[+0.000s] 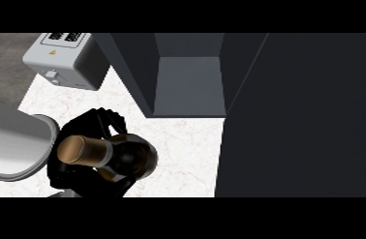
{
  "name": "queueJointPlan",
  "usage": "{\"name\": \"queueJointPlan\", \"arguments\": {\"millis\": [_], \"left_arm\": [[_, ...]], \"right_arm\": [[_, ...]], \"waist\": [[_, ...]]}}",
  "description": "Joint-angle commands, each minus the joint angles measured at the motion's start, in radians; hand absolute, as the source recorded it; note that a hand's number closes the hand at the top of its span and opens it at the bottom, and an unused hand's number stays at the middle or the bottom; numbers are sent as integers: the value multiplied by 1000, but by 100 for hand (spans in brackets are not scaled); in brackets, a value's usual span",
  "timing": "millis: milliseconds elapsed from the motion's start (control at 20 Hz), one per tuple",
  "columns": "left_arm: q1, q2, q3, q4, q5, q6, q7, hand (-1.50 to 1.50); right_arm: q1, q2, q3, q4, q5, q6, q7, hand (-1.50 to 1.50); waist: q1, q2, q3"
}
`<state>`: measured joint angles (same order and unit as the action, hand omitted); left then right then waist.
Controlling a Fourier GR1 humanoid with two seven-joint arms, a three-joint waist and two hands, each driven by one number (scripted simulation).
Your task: Pick up the wine, place it into the cabinet and close the cabinet
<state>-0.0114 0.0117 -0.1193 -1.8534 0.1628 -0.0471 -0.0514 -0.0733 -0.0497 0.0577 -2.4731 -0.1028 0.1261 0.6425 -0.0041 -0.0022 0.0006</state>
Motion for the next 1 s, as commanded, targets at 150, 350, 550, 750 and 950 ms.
{"name": "queueJointPlan", "arguments": {"millis": [150, 350, 550, 750, 950], "left_arm": [[-152, -11, -208, -21, -3, 256, 93, 150], [-232, -12, -216, -22, -9, 320, 159, 150], [-384, -12, -246, 93, 7, 441, 173, 150], [-417, -12, -299, 105, -55, 528, 187, 150], [-466, -12, -300, 172, -38, 578, 165, 150]], "right_arm": [[34, -28, -102, -56, -154, 40, -15, -150], [42, -22, -66, -122, -134, 23, 52, -150], [51, 17, 6, -116, -63, 9, 31, -150], [51, 16, -9, -61, -75, 24, -9, -150], [49, 2, -27, -142, -113, 11, 71, -150]], "waist": [[-8, 1, 1], [-5, 1, 0], [-9, 1, 0], [-3, 1, 0], [-7, 1, -1]]}}
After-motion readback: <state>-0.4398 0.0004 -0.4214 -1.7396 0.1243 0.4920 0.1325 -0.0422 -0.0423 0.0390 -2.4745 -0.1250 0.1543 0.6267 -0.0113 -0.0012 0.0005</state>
